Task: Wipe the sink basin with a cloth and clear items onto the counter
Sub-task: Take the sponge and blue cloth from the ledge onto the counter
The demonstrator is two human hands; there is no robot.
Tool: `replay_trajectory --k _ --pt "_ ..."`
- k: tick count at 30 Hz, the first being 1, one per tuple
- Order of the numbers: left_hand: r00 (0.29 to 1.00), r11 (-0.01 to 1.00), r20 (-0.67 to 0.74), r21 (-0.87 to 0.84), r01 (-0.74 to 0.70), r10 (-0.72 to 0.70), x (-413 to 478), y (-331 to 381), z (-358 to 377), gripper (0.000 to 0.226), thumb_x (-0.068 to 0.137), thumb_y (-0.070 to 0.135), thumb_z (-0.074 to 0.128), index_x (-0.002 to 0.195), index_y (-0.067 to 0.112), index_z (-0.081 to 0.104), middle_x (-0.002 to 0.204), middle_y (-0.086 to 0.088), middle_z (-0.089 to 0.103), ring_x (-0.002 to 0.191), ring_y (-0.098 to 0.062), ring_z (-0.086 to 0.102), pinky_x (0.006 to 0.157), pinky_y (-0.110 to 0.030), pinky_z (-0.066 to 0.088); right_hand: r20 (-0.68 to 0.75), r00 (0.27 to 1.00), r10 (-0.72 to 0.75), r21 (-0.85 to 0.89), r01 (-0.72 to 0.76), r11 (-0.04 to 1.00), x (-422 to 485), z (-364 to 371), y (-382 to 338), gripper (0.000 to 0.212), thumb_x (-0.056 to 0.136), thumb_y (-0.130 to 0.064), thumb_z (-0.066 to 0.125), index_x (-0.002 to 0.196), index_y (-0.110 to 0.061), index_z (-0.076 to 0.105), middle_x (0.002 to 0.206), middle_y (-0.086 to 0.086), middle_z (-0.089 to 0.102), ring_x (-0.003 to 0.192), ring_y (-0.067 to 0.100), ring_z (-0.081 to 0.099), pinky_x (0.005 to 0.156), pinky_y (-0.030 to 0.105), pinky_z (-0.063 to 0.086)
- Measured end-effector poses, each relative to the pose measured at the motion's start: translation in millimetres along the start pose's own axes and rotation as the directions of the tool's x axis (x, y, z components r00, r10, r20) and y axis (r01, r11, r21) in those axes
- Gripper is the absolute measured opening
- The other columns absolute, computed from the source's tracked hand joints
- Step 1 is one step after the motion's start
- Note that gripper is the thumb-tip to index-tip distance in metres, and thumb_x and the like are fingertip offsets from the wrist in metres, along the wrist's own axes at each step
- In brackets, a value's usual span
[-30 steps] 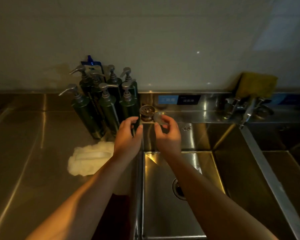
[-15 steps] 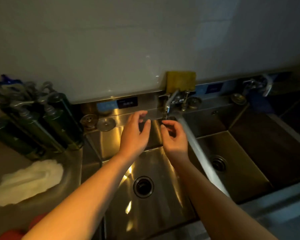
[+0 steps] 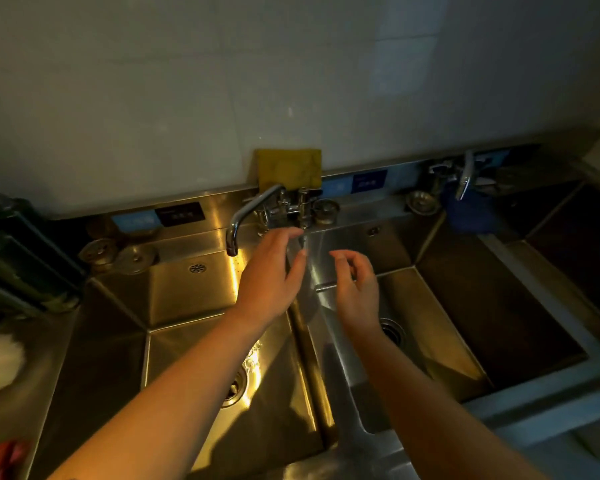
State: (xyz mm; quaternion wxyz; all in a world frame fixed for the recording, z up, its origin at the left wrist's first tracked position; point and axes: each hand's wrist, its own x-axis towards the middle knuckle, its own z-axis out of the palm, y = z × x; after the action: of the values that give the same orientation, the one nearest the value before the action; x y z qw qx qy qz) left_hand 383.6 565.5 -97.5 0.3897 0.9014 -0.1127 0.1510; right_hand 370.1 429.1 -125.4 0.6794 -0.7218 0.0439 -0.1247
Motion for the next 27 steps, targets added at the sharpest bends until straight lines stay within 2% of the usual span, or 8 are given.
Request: replay_trajectory --k 5,10,15,22,27 --pt "0.999 0.998 0.050 0.056 -0.007 0.004 -1 1 7 0.032 0.094 0.028 0.050 0.125 0.020 0.050 0.126 0.002 0.051 0.115 -0.012 0.049 0.088 -0.023 0.038 -0.006 1.000 0.015 -0.019 -0.015 1.000 7 -10 6 0.013 0.095 -0.027 0.049 0.090 -0.034 0.059 0.101 -0.004 0.057 0.083 -0.008 0.053 0.067 0.004 0.041" --pt "0.997 0.995 0.060 0.081 -0.053 0.048 7 -9 7 0.034 0.094 0.030 0.050 0.127 0.021 0.049 0.126 0.002 0.051 0.116 -0.011 0.048 0.086 -0.021 0.036 -0.010 1.000 0.006 -0.019 -0.006 1.000 10 -2 6 0.015 0.094 -0.026 0.051 0.086 -0.037 0.056 0.100 -0.003 0.056 0.084 0.000 0.055 0.070 0.016 0.046" --pt "0.996 0.991 0.029 0.111 -0.081 0.078 19 -14 11 0.033 0.093 0.030 0.053 0.125 0.023 0.049 0.125 0.003 0.052 0.113 -0.009 0.048 0.083 -0.017 0.032 0.016 1.000 -0.022 -0.054 0.023 0.998 19 3 7 0.017 0.094 -0.021 0.052 0.087 -0.037 0.054 0.100 -0.004 0.054 0.081 -0.011 0.052 0.066 0.002 0.041" --pt "0.997 0.981 0.061 0.187 -0.061 0.051 43 -10 22 0.036 0.093 0.032 0.052 0.127 0.023 0.047 0.128 0.001 0.049 0.114 -0.013 0.047 0.082 -0.021 0.035 0.061 0.998 -0.023 -0.052 0.027 0.998 55 -5 11 0.017 0.094 -0.022 0.052 0.089 -0.038 0.052 0.102 -0.005 0.052 0.083 -0.016 0.053 0.062 0.001 0.042" --pt "1.000 0.988 0.008 0.152 0.028 -0.030 64 -10 45 0.032 0.091 0.028 0.056 0.122 0.023 0.050 0.123 0.002 0.051 0.108 -0.013 0.051 0.079 -0.024 0.042 0.082 0.996 0.031 -0.057 -0.026 0.998 92 -17 24 0.018 0.092 -0.030 0.055 0.097 -0.047 0.048 0.104 -0.021 0.049 0.089 -0.024 0.048 0.063 -0.001 0.041"
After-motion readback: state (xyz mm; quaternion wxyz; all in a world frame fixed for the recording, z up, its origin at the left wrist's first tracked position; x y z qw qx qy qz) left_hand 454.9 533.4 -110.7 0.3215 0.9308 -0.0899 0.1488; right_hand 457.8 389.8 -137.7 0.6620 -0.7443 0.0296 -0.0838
